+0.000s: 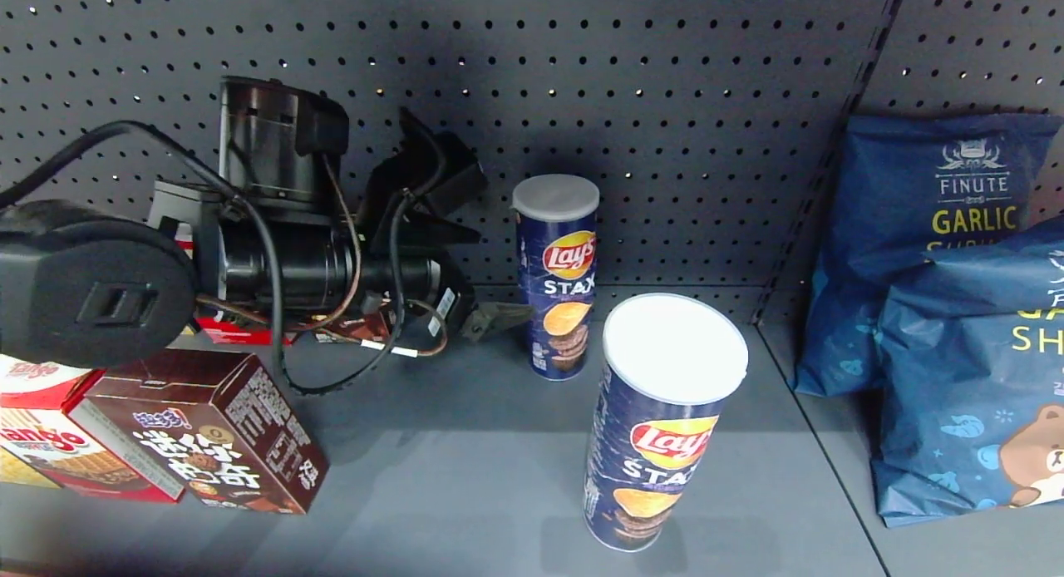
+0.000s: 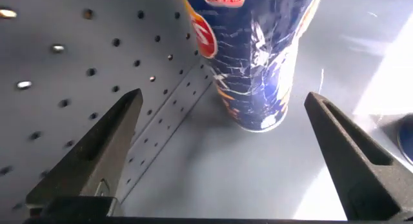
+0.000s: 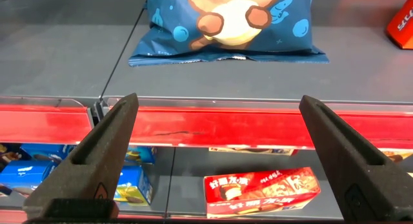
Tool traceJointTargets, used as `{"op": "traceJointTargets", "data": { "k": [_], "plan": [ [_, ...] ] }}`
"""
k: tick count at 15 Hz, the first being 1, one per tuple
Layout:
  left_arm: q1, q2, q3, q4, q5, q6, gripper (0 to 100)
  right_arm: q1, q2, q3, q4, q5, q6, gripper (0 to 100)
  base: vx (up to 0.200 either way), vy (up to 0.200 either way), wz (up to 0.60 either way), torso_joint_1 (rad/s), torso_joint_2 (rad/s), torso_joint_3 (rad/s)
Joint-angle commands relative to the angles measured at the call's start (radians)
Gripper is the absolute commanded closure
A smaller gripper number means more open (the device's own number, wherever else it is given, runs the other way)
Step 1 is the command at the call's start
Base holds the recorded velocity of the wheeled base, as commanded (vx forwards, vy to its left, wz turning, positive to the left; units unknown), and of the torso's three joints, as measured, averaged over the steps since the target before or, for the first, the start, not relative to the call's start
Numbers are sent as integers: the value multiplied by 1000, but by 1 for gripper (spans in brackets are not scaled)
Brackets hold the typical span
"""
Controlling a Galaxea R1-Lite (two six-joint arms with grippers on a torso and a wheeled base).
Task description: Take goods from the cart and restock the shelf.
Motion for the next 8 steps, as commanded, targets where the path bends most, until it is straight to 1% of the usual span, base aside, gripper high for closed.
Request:
{"op": "traceJointTargets", "data": {
  "k": [1,2,3,4,5,6,7,8],
  "plan": [
    [-48,-88,52,-3,51,-2,0,0,1,0,0,1,0,0,0,0,0,0,0,0],
    [-65,-103,96,-12,108,-3,0,0,1,0,0,1,-2,0,0,0,0,0,0,0],
    [-88,-111,142,-21,180,-8,0,0,1,0,0,1,0,0,0,0,0,0,0,0],
    [-110,-117,190,-58,252,-29,0,0,1,0,0,1,0,0,0,0,0,0,0,0],
    [-116,-115,211,-91,323,-68,0,0,1,0,0,1,0,0,0,0,0,0,0,0],
    [-125,-112,213,-104,398,-98,0,0,1,0,0,1,0,0,0,0,0,0,0,0],
    [-128,-101,210,-110,446,-117,0,0,1,0,0,1,0,0,0,0,0,0,0,0],
    [-128,-91,208,-118,475,-121,0,0,1,0,0,1,-2,0,0,0,0,0,0,0]
  ]
}}
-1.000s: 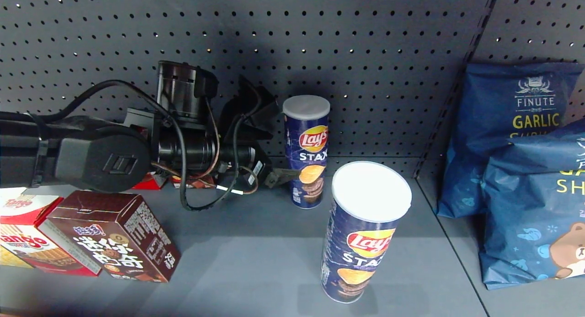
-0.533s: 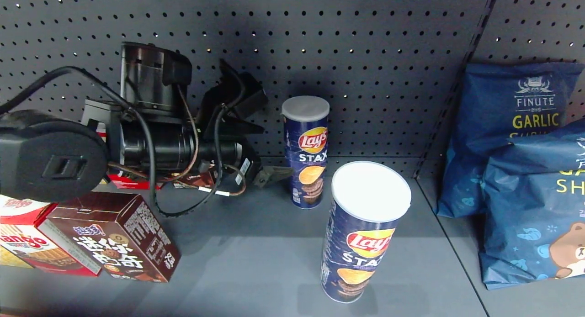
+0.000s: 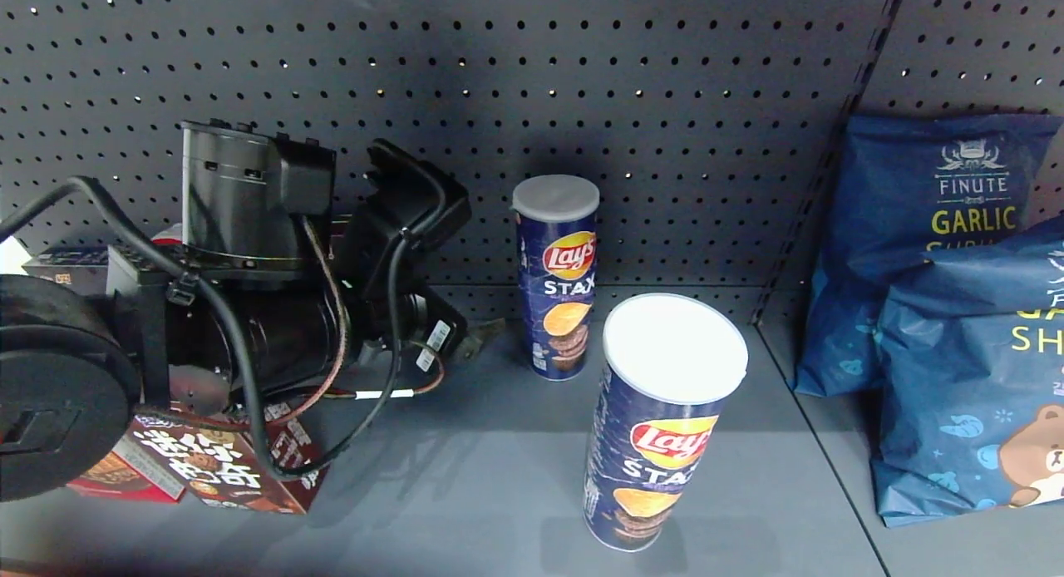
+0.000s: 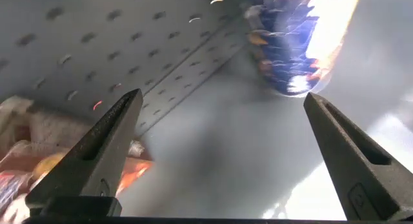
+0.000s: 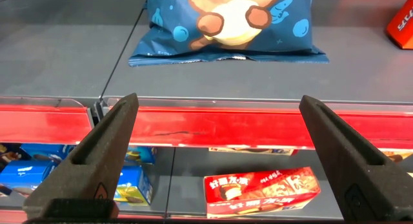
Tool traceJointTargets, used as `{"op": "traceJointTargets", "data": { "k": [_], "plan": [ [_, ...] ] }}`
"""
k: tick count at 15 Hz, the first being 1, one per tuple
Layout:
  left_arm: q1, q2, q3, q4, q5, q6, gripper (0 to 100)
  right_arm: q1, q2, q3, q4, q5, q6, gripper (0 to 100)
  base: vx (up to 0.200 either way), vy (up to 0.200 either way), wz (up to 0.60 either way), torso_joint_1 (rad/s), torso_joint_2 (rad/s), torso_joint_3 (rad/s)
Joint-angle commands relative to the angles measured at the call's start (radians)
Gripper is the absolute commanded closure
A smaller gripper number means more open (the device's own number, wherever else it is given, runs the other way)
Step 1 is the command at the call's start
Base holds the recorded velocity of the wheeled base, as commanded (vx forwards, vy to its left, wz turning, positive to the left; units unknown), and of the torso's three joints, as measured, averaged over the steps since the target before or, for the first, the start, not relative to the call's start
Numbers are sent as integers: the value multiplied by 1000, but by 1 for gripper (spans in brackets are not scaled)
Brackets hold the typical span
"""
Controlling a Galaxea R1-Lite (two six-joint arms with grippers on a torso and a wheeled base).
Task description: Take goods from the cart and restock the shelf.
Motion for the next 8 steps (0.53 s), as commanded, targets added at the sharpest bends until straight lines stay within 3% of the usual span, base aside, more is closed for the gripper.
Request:
{"op": "traceJointTargets", "data": {
  "k": [1,3,8],
  "plan": [
    [-7,30,4,-19,48,-7,0,0,1,0,0,0,1,0,0,0,0,0,0,0],
    [-8,68,7,-57,117,-36,0,0,1,0,0,0,1,0,0,0,0,0,0,0],
    [-5,145,-33,-65,134,-82,0,0,1,0,0,0,-1,0,0,0,0,0,0,0]
  ]
}}
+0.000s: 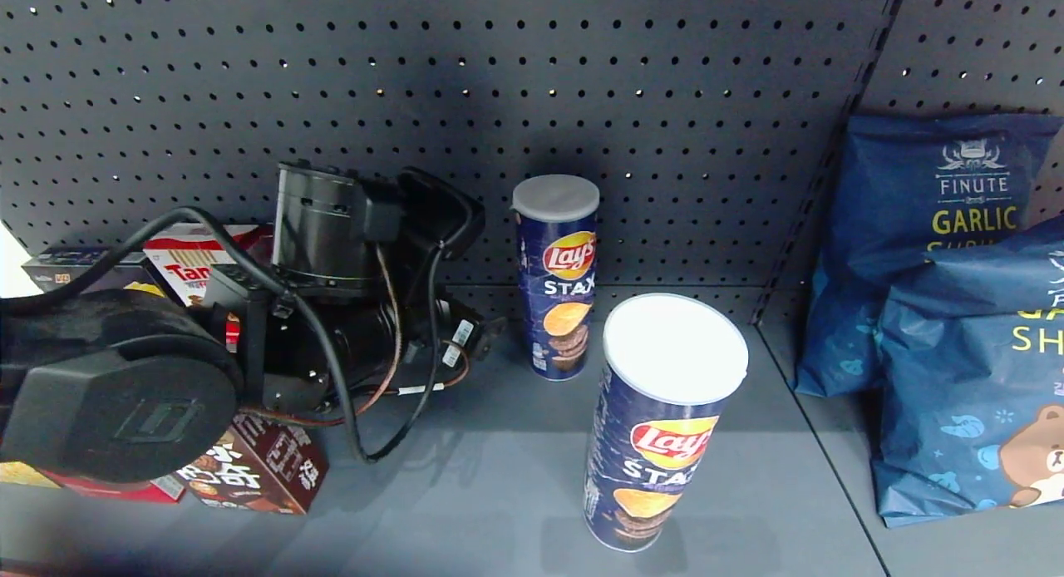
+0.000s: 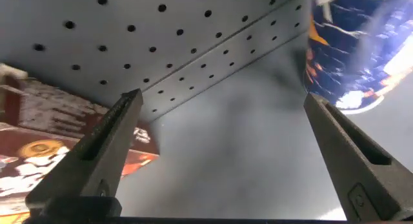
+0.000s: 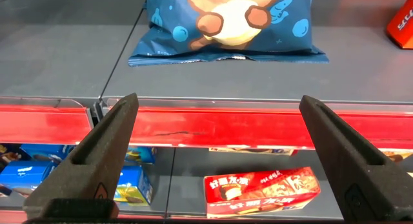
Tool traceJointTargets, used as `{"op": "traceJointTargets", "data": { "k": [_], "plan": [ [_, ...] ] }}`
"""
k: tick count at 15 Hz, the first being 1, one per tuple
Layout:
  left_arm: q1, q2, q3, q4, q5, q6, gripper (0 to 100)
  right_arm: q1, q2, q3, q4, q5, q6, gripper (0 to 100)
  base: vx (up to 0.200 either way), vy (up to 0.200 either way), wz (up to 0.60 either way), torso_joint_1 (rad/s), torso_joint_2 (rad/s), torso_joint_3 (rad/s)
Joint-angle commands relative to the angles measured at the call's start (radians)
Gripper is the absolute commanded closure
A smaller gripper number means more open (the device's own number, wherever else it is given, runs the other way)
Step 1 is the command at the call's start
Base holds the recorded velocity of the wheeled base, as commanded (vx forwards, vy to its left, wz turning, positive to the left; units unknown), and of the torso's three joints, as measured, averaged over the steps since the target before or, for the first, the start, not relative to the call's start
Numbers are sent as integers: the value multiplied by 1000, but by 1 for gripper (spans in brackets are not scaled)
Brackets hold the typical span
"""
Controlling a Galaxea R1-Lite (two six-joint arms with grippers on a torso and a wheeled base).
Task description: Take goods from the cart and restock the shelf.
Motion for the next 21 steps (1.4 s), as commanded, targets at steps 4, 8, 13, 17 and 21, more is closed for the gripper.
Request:
{"op": "traceJointTargets", "data": {
  "k": [4,8,13,17,21],
  "plan": [
    [2,85,-72,-1,7,-7,0,0,1,0,0,0,1,0,0,0,0,0,0,0],
    [8,100,-75,-2,7,-8,0,0,1,0,0,0,-1,0,0,0,0,0,0,0],
    [-15,112,-91,-8,4,-27,0,0,1,0,0,0,-1,0,0,0,0,0,0,0],
    [-31,125,-105,-8,3,-27,0,0,1,0,0,0,-1,0,0,0,0,0,0,0],
    [-32,138,-111,-8,1,-27,0,0,1,0,0,0,1,0,0,0,0,0,0,0]
  ]
}}
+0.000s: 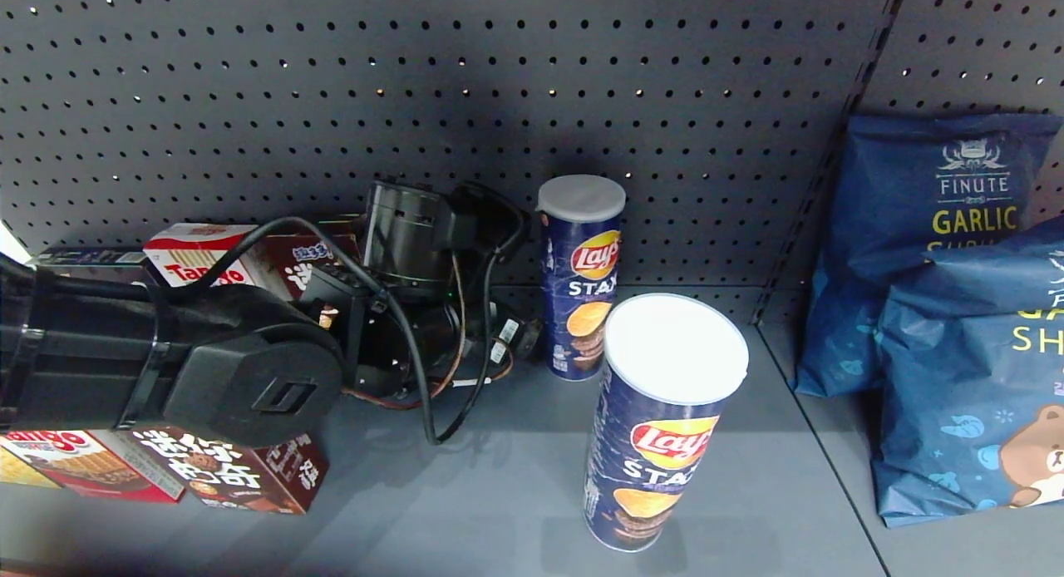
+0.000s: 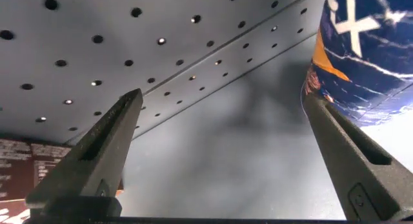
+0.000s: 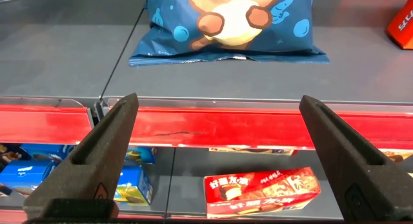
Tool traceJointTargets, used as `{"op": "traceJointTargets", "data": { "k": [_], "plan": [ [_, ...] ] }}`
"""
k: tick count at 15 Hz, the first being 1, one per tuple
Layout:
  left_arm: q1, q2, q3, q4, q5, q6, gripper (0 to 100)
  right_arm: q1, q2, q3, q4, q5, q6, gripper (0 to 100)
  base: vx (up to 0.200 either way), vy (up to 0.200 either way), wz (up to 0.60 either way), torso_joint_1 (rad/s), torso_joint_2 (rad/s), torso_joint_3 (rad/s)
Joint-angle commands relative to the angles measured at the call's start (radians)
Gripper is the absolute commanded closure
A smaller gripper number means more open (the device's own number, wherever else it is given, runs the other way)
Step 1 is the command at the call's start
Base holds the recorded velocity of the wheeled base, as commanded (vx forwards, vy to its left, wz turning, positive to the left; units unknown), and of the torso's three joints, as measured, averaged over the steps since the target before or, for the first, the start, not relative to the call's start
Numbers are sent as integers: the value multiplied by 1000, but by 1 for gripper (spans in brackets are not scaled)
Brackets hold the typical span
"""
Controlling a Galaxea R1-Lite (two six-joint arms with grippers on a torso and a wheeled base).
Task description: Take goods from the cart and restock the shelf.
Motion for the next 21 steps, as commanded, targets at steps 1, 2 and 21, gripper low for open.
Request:
{"op": "traceJointTargets", "data": {
  "k": [1,2,21],
  "plan": [
    [-1,12,-6,-1,1,0,0,0,1,0,0,0,1,0,0,0,0,0,0,0],
    [-5,17,-20,1,1,0,0,0,1,0,0,0,1,0,0,0,0,0,0,0],
    [-22,-380,61,81,7,62,0,0,1,0,0,0,1,0,0,0,0,0,0,0]
  ]
}}
